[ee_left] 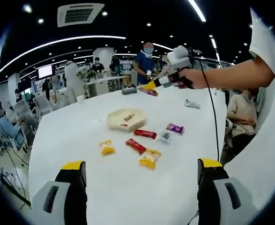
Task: Place the target food into the container with the food tongs after gripping and lifting it, then release it inside without dropping or visibly crushing the food.
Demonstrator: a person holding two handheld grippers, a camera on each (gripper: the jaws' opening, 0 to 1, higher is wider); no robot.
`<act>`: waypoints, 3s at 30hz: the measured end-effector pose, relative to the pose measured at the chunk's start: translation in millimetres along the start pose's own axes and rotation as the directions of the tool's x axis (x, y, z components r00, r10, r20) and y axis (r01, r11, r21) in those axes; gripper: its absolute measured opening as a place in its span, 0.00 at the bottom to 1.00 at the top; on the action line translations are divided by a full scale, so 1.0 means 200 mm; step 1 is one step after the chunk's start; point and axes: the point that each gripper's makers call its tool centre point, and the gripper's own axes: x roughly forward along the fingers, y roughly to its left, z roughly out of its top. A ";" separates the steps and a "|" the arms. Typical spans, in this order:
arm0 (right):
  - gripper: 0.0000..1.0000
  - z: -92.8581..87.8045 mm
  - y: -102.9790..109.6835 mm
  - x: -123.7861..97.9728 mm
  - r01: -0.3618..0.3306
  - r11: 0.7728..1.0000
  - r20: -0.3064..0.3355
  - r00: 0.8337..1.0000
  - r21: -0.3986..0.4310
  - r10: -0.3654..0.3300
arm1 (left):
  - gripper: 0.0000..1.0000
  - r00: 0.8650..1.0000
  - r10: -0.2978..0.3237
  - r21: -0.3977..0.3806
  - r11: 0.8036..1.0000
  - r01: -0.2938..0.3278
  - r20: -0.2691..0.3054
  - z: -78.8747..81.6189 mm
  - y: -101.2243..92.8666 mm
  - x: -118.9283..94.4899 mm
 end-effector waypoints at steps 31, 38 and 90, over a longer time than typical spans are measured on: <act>0.22 0.02 -0.07 0.10 0.022 1.000 -0.011 1.000 -0.008 -0.022 | 0.99 1.000 -0.017 -0.006 1.000 0.017 0.009 0.08 -0.01 -0.02; 0.22 0.02 -0.09 0.16 0.014 0.999 -0.047 0.999 -0.029 -0.015 | 0.99 0.999 0.014 -0.038 0.999 -0.016 -0.038 0.04 0.04 -0.01; 0.25 -0.05 -0.09 0.14 -0.040 0.998 -0.058 0.998 -0.041 0.038 | 1.00 0.999 0.008 0.008 1.000 -0.008 -0.041 0.08 0.01 0.05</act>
